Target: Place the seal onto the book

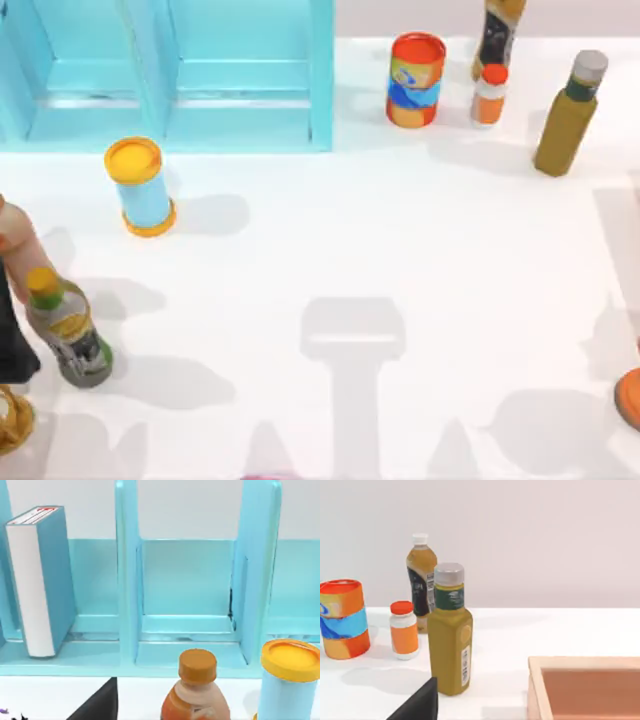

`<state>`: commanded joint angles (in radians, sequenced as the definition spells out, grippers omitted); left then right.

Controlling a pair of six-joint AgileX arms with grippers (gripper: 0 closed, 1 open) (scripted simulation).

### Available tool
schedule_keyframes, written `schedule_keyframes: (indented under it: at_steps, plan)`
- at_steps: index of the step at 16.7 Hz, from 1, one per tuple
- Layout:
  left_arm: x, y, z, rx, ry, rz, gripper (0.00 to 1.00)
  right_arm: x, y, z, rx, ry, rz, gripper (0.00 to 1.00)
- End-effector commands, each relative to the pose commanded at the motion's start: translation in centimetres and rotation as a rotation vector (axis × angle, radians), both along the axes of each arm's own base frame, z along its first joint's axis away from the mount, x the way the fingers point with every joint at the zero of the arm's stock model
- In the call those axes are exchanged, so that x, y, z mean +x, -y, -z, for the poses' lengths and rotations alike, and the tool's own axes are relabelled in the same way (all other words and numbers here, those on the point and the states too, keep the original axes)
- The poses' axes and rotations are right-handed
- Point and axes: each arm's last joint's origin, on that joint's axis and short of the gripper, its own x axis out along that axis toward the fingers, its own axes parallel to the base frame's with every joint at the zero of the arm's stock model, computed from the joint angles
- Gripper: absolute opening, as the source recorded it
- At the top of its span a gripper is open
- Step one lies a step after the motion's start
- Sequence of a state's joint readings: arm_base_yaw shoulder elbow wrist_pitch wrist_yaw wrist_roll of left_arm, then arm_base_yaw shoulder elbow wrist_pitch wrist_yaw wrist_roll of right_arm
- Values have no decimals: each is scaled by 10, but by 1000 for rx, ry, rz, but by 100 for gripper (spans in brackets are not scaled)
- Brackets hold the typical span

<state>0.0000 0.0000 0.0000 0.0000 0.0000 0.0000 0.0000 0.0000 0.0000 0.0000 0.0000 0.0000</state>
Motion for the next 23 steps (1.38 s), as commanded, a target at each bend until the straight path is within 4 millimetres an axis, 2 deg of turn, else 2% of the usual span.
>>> schedule_keyframes:
  at_steps: [5, 10, 13, 17, 20, 23]
  plan:
    - [3, -2, -4, 3, -14, -5, 100, 0, 0, 0, 0, 0, 0, 100]
    - [24, -10, -34, 5, -47, -7, 100, 0, 0, 0, 0, 0, 0, 100]
    - [55, -22, -54, 2, -72, 0, 100, 0, 0, 0, 0, 0, 0, 100]
    - [113, -50, -65, -1, -94, 13, 100, 0, 0, 0, 0, 0, 0, 100]
    - [159, -80, -57, 1, -93, 18, 100, 0, 0, 0, 0, 0, 0, 100]
    - [198, -114, -37, 7, -84, 22, 100, 0, 0, 0, 0, 0, 0, 100]
